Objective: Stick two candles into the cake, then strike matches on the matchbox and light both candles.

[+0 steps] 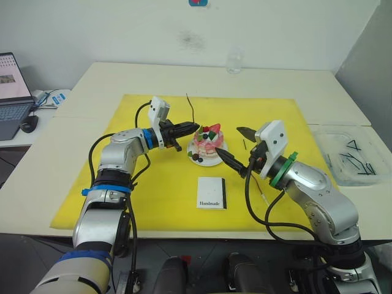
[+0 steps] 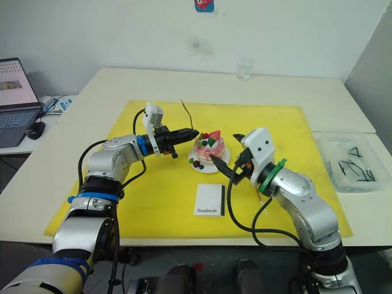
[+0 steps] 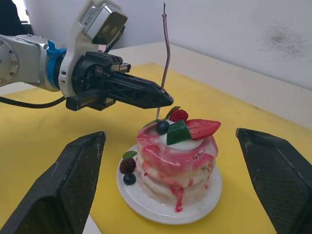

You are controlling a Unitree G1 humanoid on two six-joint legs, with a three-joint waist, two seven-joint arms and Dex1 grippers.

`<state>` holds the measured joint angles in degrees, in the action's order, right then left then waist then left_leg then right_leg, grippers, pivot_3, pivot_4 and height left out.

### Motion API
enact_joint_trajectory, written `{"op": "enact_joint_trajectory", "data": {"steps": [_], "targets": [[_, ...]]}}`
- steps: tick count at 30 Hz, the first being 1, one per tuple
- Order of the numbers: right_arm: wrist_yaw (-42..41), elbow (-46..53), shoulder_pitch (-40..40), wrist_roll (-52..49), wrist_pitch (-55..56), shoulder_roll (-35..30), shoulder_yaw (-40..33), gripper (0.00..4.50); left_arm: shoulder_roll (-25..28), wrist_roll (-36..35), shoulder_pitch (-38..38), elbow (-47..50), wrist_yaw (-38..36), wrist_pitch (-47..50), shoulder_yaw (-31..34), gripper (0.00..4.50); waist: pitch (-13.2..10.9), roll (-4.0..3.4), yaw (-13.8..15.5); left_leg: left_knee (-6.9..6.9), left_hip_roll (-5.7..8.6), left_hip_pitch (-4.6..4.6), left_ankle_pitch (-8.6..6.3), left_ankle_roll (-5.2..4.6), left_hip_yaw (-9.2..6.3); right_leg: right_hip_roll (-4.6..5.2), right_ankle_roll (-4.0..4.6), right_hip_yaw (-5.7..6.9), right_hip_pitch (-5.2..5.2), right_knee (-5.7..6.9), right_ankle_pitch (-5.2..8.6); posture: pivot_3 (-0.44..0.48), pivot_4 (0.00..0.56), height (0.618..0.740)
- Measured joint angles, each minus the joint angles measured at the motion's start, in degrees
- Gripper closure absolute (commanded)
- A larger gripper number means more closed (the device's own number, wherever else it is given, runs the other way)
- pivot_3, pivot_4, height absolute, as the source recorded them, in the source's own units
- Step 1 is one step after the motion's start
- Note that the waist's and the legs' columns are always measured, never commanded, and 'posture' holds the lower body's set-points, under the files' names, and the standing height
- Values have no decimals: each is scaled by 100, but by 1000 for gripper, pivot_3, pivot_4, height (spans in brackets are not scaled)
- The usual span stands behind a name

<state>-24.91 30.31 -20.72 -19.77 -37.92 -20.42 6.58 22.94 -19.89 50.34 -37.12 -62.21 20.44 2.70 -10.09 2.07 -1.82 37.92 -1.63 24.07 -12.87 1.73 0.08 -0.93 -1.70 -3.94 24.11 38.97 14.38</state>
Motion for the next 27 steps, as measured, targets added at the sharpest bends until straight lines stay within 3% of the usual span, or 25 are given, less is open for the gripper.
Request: {"op": "enact_joint_trajectory", "data": {"steps": [20,27], "targets": [[8,0,0,17,1,44,-53,37,-281,187,-291,-125,150,-593,-3,4500,0,1,5,0,2,-1,0,0,1,1,0,-1,-2,-1,0,0,150,740],[7,-3,-2,20,7,55,-77,0,-226,200,-248,-160,149,-586,40,2363,0,1,3,-1,1,0,0,0,0,1,0,0,-1,-2,0,0,150,740]]}}
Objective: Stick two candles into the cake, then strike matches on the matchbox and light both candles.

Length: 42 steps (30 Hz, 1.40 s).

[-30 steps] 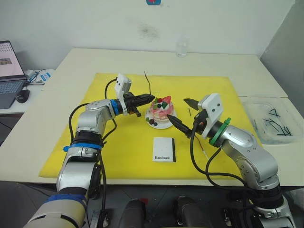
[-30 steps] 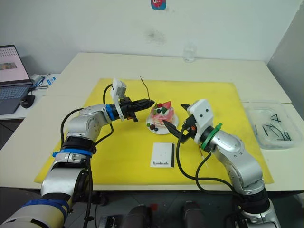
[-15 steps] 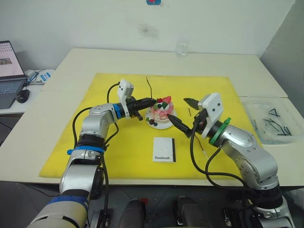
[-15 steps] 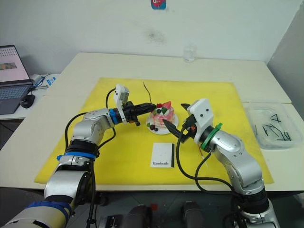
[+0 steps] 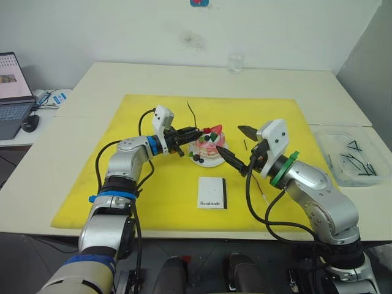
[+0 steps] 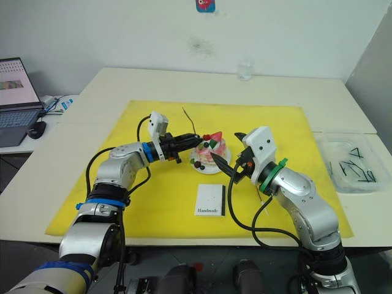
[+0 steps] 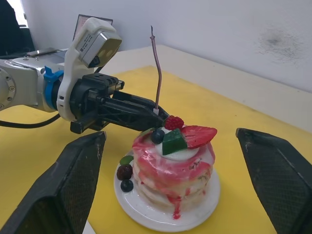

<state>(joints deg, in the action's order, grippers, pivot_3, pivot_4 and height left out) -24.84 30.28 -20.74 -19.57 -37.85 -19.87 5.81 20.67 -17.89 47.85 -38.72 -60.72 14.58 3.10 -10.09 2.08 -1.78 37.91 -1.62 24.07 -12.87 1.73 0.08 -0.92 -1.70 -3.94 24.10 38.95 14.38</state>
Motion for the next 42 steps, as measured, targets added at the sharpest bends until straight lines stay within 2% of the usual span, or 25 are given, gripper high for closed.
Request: {"op": "enact_joint_trajectory", "data": {"steps": [7,12,17,23,30,33,37,40,42], "targets": [[-5,-38,0,1,64,38,-2,0,197,-14,-5,171,-6,285,25,96,0,0,-4,-1,-1,1,0,0,0,0,0,0,2,-1,0,0,150,740],[-40,-186,-9,-15,130,82,-9,0,437,-141,-190,901,-57,605,69,41,0,0,-6,-3,-3,1,0,0,1,0,0,-3,2,-1,0,0,150,740],[-57,-184,90,-332,-135,32,-350,0,1026,-245,-850,2032,-355,1051,-7,41,0,-1,-21,-8,-9,0,0,0,-3,0,2,1,4,0,1,0,150,740],[-154,231,867,-901,-1188,-780,-932,0,1883,-254,-1668,3699,-1199,997,-409,41,-1,-2,15,-12,-16,2,0,0,1,27,9,-4,1,-3,17,0,150,740],[-303,792,1848,-1111,-1763,-1554,-1079,0,1669,-721,-1999,5442,-1436,817,-837,41,-1,-1,7,-3,-12,-4,0,0,9,29,18,-12,-4,-6,25,0,150,740],[-217,815,2097,-1065,-1926,-1656,-1040,0,1405,-720,-1968,5728,-1385,579,-1100,41,-1,-1,5,-3,-8,-12,0,0,10,22,32,-15,-9,-4,33,0,150,740],[-109,799,2120,-891,-2019,-1793,-783,0,1359,-704,-1887,5718,-1373,444,-1269,41,-1,-1,-36,-5,-5,-18,0,0,12,7,32,-15,-7,-1,32,0,150,740],[-75,844,2147,-748,-2005,-1936,-618,616,1341,-620,-1876,5577,-1317,322,-1282,0,0,-1,-19,-8,-5,-18,-1,0,5,2,32,-7,-8,-1,32,0,150,740],[-26,894,2198,-743,-2032,-1941,-622,1262,1303,-596,-1876,5550,-1232,275,-1286,0,0,0,-7,-9,-5,-16,-1,0,5,2,26,-7,-8,-3,30,0,150,740]]}}
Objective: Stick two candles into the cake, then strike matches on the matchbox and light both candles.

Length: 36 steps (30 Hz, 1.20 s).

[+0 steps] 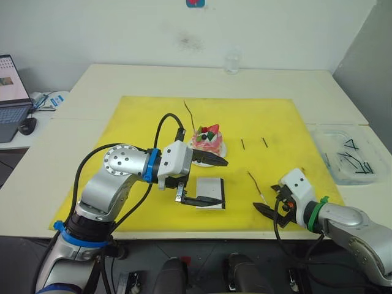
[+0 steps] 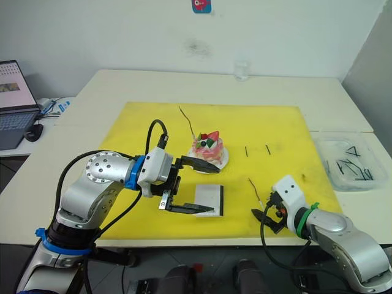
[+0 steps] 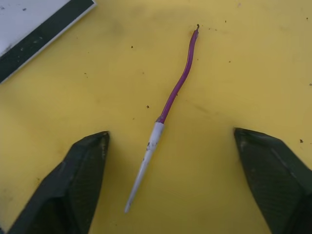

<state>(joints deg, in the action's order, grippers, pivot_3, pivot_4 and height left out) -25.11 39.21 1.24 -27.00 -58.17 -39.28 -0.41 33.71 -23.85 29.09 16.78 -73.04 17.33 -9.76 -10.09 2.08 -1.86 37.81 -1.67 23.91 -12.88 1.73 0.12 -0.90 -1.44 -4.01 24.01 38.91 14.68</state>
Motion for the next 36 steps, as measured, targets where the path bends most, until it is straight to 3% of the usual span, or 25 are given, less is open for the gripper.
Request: {"op": "enact_joint_trajectory", "data": {"steps": [9,10,15,18,23,29,32,36], "targets": [[141,92,27,-8,-124,79,-55,4423,-97,52,-17,-71,170,-131,-102,0,1,1,1,4,-1,-1,0,0,1,3,8,-6,-3,-2,5,0,150,740],[138,86,-11,-82,-194,121,-151,4469,-140,72,-25,-71,213,-150,-119,0,0,1,1,4,-1,-1,0,0,3,3,8,-8,-3,-2,5,0,150,740],[122,48,-311,-538,-833,140,-1057,4469,-271,143,-180,-57,352,-189,-270,0,0,1,3,4,-1,4,0,0,2,7,-8,-9,-2,-3,-4,0,150,740],[-281,-151,-410,-767,-863,-370,-1622,4469,-368,157,-198,-59,375,-236,-371,0,-1,-1,4,3,2,4,0,0,4,7,-20,-8,-1,-4,-11,0,150,740],[-1719,-1093,547,-279,707,-1576,-2132,4469,-532,255,-197,-98,421,-387,-557,0,-1,2,36,-1,8,2,-1,-2,-3,4,-19,4,-15,-24,-11,0,150,740],[-2702,-1727,1566,252,1952,-1840,-2155,4469,-618,257,-208,-86,531,-370,-607,0,-2,0,-24,3,7,-10,-3,-6,6,3,-20,-6,-19,-17,-12,0,150,740],[-2760,-1919,1476,370,2187,-1838,-2116,3824,-643,255,-208,-52,624,-298,-617,0,-2,0,-37,12,7,-21,-3,-6,3,3,6,-8,-30,-12,3,0,150,740],[-2935,-2088,1262,408,2249,-1996,-2011,2483,-646,250,-225,97,720,-244,-627,0,-4,-4,-24,11,6,-33,-3,-6,1,9,8,-12,-46,-14,5,0,150,740]]}}
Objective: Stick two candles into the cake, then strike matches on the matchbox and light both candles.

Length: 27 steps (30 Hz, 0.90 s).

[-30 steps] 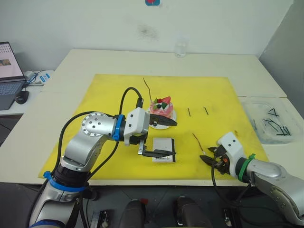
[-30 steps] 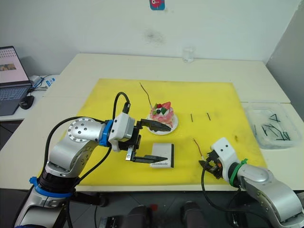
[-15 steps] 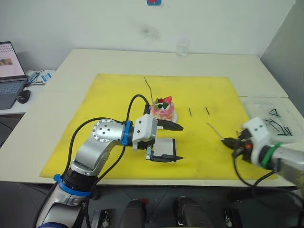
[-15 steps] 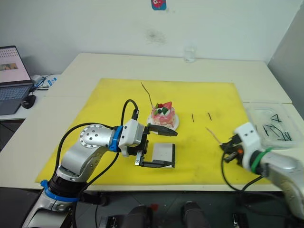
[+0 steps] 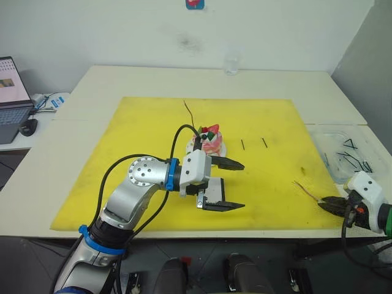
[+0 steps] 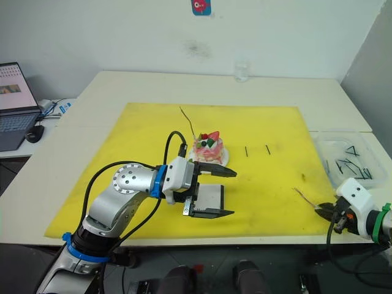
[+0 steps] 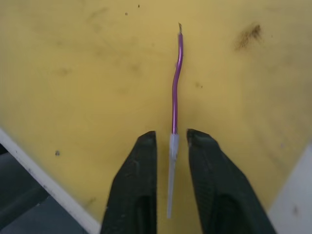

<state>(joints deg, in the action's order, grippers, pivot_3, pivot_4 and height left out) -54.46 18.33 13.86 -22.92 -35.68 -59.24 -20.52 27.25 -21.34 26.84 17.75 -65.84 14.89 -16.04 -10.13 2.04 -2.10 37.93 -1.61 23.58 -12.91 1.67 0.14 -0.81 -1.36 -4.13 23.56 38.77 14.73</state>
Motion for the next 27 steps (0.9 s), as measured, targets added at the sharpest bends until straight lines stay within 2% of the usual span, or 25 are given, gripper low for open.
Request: {"op": "enact_joint_trajectory", "data": {"steps": [3,7,10,13,17,20,27], "targets": [[-194,-1,-83,14,-140,-350,-4,1382,19,-13,-86,111,20,45,0,0,0,-3,9,-7,0,3,-1,0,1,2,-1,1,-2,-14,1,0,150,740],[-291,176,-358,-159,-1143,-945,24,13,72,-2,-204,176,-7,18,-71,0,-4,-6,21,-8,-1,7,-1,0,-3,2,-4,5,-1,-14,1,0,150,740],[-284,301,-893,-513,-2091,-1144,241,13,48,-3,-166,240,-2,-30,-141,0,-4,-4,23,-6,-1,5,-1,0,-5,1,-3,5,-4,-13,1,0,150,740],[-130,171,-1973,-778,-3263,-1187,968,13,-49,-6,12,259,7,-23,-213,0,-7,-3,13,0,-1,2,0,0,1,2,-3,-2,-4,-12,1,0,150,740],[67,-253,-2635,-758,-3879,-1175,1619,13,-80,-30,159,382,8,-8,-239,0,-6,-5,28,-7,-3,11,-1,0,-2,4,-3,0,-1,-21,1,0,150,740],[103,-460,-2715,-723,-3892,-1175,1931,13,-109,-33,212,407,25,10,-249,0,-6,-5,41,-10,-2,25,-3,-3,-4,4,-38,3,9,-24,-11,0,150,740],[99,-574,-2724,-628,-3685,-1199,2181,13,-89,-32,188,435,31,14,-249,0,-6,-6,40,-7,-1,23,-7,-8,-5,2,-42,4,9,-22,-10,0,150,740]]}}
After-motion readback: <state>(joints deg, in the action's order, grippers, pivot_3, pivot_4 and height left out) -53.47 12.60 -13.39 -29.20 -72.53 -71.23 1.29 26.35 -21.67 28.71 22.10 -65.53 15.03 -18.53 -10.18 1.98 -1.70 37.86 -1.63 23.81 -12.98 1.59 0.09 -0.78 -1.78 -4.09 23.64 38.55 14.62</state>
